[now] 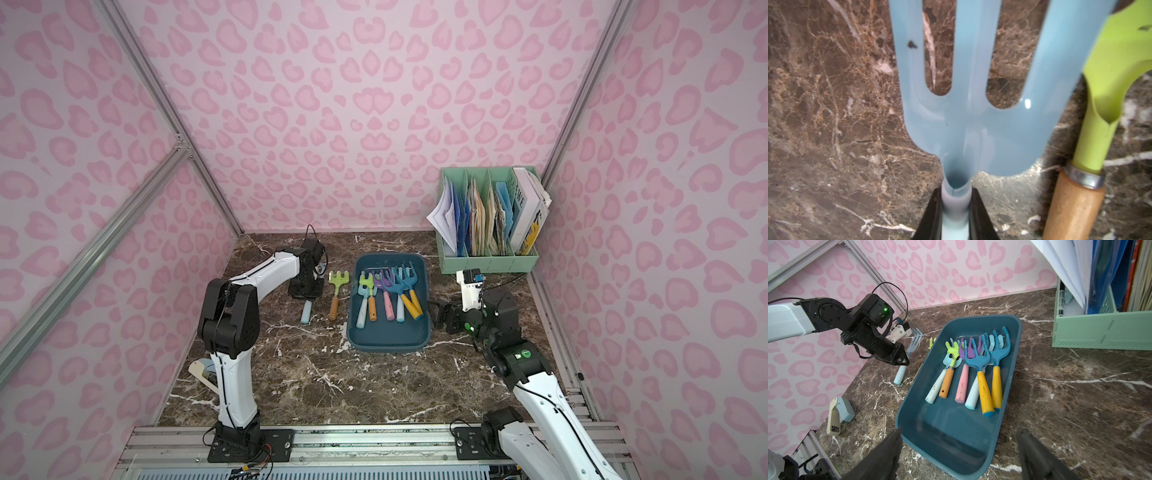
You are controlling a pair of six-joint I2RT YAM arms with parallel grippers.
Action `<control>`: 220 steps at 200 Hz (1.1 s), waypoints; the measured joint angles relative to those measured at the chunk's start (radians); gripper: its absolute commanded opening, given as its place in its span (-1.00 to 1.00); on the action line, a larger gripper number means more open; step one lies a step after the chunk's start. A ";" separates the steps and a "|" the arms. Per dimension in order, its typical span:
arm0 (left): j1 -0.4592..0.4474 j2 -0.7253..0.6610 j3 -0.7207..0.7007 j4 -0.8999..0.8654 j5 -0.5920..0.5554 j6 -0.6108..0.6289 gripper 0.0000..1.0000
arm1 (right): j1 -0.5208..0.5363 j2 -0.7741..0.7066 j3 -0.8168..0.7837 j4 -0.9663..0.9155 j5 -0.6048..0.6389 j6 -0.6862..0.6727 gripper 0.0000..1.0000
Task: Take the hand rake out of the storage box
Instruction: Place the rake at the center of the board.
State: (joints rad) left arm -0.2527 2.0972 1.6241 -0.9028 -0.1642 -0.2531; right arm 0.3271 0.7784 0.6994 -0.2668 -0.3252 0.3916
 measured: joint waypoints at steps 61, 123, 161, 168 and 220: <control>0.002 0.051 0.034 -0.032 0.025 0.021 -0.45 | -0.002 0.000 0.003 0.000 -0.006 0.000 0.77; 0.004 0.041 0.026 -0.039 0.023 0.021 -0.25 | -0.004 -0.003 0.010 0.000 -0.017 0.001 0.76; 0.004 -0.135 -0.037 -0.003 0.010 0.024 0.17 | -0.005 -0.004 0.016 0.000 -0.026 0.001 0.85; 0.004 -0.174 -0.049 0.010 0.012 0.023 0.18 | -0.005 -0.004 0.016 0.000 -0.029 0.001 0.87; -0.066 -0.560 -0.251 0.108 0.093 0.016 0.20 | -0.006 0.027 0.007 0.010 -0.046 -0.020 0.94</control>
State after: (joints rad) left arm -0.3187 1.5375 1.3731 -0.7948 -0.0711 -0.2367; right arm 0.3210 0.8059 0.7067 -0.2569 -0.3710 0.3717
